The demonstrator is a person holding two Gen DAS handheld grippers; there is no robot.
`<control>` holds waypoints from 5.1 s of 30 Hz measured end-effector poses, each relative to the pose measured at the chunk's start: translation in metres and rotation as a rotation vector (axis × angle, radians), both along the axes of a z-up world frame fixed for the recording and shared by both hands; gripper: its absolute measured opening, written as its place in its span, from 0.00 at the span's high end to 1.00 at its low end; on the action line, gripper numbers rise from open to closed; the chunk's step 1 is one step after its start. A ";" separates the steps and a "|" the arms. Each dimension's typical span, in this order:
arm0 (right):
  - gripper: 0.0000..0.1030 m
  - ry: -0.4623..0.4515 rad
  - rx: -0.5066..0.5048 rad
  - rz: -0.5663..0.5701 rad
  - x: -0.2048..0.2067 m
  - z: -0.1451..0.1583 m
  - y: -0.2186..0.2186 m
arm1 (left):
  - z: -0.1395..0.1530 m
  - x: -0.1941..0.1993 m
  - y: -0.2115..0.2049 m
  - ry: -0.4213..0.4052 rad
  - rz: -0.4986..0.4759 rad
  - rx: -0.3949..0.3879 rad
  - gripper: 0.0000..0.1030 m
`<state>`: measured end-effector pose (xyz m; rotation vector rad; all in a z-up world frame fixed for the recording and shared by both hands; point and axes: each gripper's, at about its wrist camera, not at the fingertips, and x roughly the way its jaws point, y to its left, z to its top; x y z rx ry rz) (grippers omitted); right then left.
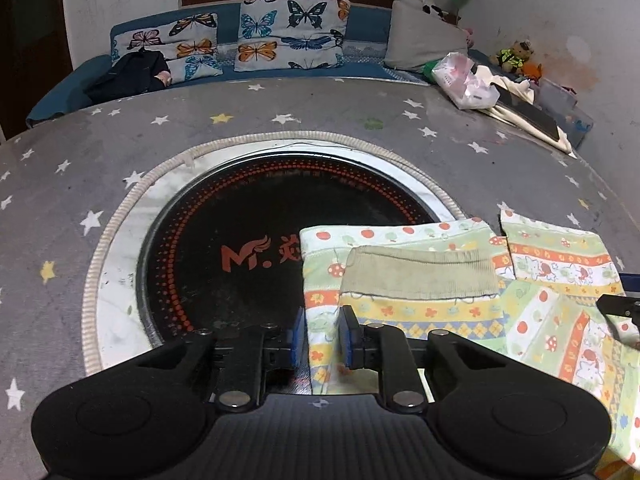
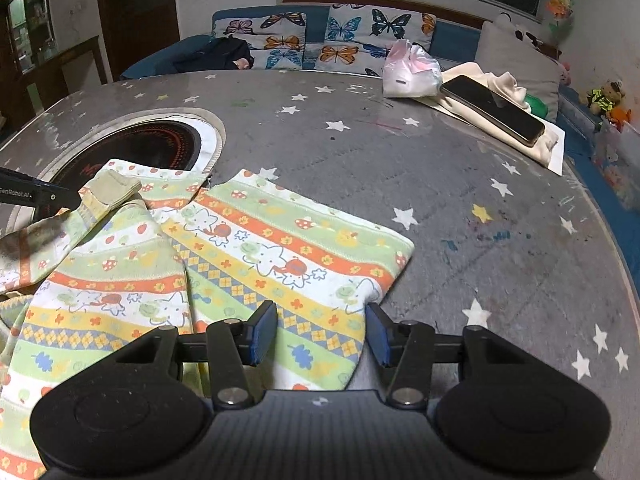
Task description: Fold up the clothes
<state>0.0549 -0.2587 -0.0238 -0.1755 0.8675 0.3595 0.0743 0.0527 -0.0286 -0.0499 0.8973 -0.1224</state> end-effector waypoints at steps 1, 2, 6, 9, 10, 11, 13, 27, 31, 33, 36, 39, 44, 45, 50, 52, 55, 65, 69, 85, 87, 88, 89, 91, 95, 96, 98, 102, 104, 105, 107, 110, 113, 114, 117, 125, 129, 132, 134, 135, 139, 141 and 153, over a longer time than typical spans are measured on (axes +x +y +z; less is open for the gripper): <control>0.53 0.000 -0.002 0.003 0.001 0.000 0.001 | 0.000 0.001 0.000 -0.002 0.000 -0.001 0.81; 0.53 0.000 -0.004 0.005 0.001 0.000 0.001 | -0.001 0.002 -0.001 -0.003 0.000 -0.002 0.81; 0.53 0.000 -0.011 0.008 0.004 0.000 0.004 | -0.001 0.006 0.002 -0.007 0.021 -0.024 0.81; 0.52 -0.002 -0.016 0.011 0.005 0.000 0.005 | 0.000 0.008 0.002 -0.020 0.034 -0.017 0.79; 0.52 -0.002 -0.017 0.011 0.005 0.000 0.006 | 0.000 0.009 0.002 -0.023 0.036 -0.017 0.79; 0.52 -0.002 -0.018 0.011 0.005 0.000 0.006 | 0.000 0.009 0.002 -0.026 0.038 -0.017 0.79; 0.52 -0.003 -0.020 0.012 0.005 0.000 0.006 | -0.002 0.012 0.005 -0.023 0.052 -0.023 0.80; 0.53 -0.021 -0.059 0.064 0.017 0.001 0.027 | -0.003 0.011 0.012 -0.041 0.101 0.027 0.97; 0.53 -0.034 -0.063 0.098 0.030 0.001 0.049 | -0.003 0.012 0.026 -0.060 0.139 0.061 0.98; 0.53 -0.040 -0.062 0.117 0.038 0.000 0.063 | -0.003 0.014 0.035 -0.069 0.165 0.088 0.98; 0.53 -0.053 -0.056 0.147 0.051 -0.002 0.086 | -0.003 0.019 0.051 -0.076 0.207 0.116 0.98; 0.53 -0.067 -0.059 0.177 0.064 -0.005 0.110 | -0.003 0.024 0.067 -0.078 0.240 0.130 0.98; 0.53 -0.092 -0.066 0.225 0.084 -0.011 0.150 | -0.004 0.032 0.090 -0.083 0.287 0.153 0.98; 0.53 -0.097 -0.067 0.234 0.088 -0.012 0.159 | -0.004 0.034 0.095 -0.084 0.296 0.158 0.98; 0.53 -0.110 -0.051 0.259 0.104 -0.015 0.188 | -0.004 0.043 0.118 -0.090 0.342 0.181 0.98; 0.53 -0.113 -0.041 0.261 0.110 -0.016 0.197 | -0.005 0.046 0.127 -0.092 0.361 0.191 0.97; 0.53 -0.110 -0.039 0.259 0.118 -0.015 0.206 | -0.005 0.046 0.136 -0.094 0.369 0.175 0.97; 0.54 -0.119 0.010 0.412 0.083 0.015 0.228 | 0.008 0.032 0.143 -0.109 0.391 0.121 0.86; 0.58 -0.075 0.043 0.531 0.057 0.017 0.247 | 0.020 0.014 0.126 -0.138 0.333 0.097 0.78; 0.64 -0.033 0.018 0.616 0.018 -0.006 0.272 | -0.002 0.042 0.063 -0.056 0.182 0.073 0.59; 0.63 -0.033 0.019 0.618 0.018 -0.007 0.272 | -0.006 0.046 0.064 -0.046 0.183 0.070 0.59; 0.63 -0.033 0.019 0.618 0.018 -0.007 0.272 | -0.007 0.047 0.064 -0.051 0.182 0.071 0.63; 0.63 -0.033 0.019 0.618 0.018 -0.007 0.272 | -0.007 0.043 0.069 -0.058 0.182 0.065 0.66; 0.63 -0.035 0.016 0.619 0.017 -0.007 0.273 | -0.005 0.041 0.075 -0.070 0.182 0.034 0.90; 0.63 -0.040 0.005 0.621 0.016 -0.007 0.274 | 0.004 0.032 0.088 -0.099 0.225 -0.006 0.97; 0.63 -0.039 0.003 0.621 0.016 -0.007 0.274 | 0.008 0.028 0.093 -0.111 0.244 -0.007 0.97; 0.63 -0.040 -0.003 0.619 0.016 -0.006 0.275 | 0.015 0.019 0.104 -0.132 0.283 -0.016 0.98; 0.63 -0.039 -0.024 0.617 0.015 -0.005 0.278 | 0.032 -0.011 0.134 -0.184 0.372 -0.039 0.98; 0.63 -0.044 -0.031 0.615 0.015 -0.002 0.280 | 0.041 -0.028 0.148 -0.210 0.408 -0.046 0.98; 0.63 -0.049 -0.031 0.614 0.016 0.000 0.281 | 0.045 -0.040 0.156 -0.224 0.427 -0.046 0.98; 0.63 -0.057 -0.033 0.612 0.017 0.003 0.284 | 0.050 -0.061 0.169 -0.242 0.463 -0.039 0.98; 0.63 -0.060 -0.046 0.610 0.020 0.005 0.290 | 0.051 -0.095 0.187 -0.255 0.524 -0.027 0.98; 0.63 -0.063 -0.072 0.610 0.020 0.001 0.297 | 0.045 -0.129 0.203 -0.238 0.597 -0.004 0.98; 0.63 -0.065 -0.081 0.612 0.020 -0.001 0.298 | 0.043 -0.141 0.209 -0.231 0.626 0.001 0.98; 0.63 -0.078 -0.098 0.615 0.019 -0.004 0.302 | 0.032 -0.173 0.220 -0.206 0.695 -0.009 0.98; 0.66 -0.099 -0.084 0.600 0.021 0.003 0.312 | 0.008 -0.222 0.235 -0.157 0.831 -0.034 0.98; 0.66 -0.110 -0.081 0.606 0.028 0.004 0.327 | 0.003 -0.237 0.243 -0.147 0.880 -0.055 0.98; 0.66 -0.115 -0.090 0.600 0.034 0.001 0.337 | 0.002 -0.243 0.242 -0.143 0.892 -0.064 0.98; 0.66 -0.106 -0.090 0.585 0.040 -0.003 0.342 | 0.001 -0.246 0.242 -0.143 0.894 -0.069 0.98; 0.66 -0.100 -0.090 0.578 0.042 -0.005 0.343 | 0.001 -0.248 0.241 -0.144 0.893 -0.068 0.98; 0.77 -0.118 -0.095 0.570 0.044 -0.009 0.345 | 0.001 -0.249 0.239 -0.147 0.892 -0.065 0.98; 0.88 -0.143 -0.118 0.561 0.045 -0.010 0.344 | 0.000 -0.249 0.238 -0.148 0.888 -0.057 0.97; 0.98 -0.191 -0.062 0.520 0.042 0.011 0.329 | 0.006 -0.262 0.239 -0.138 0.908 -0.038 0.85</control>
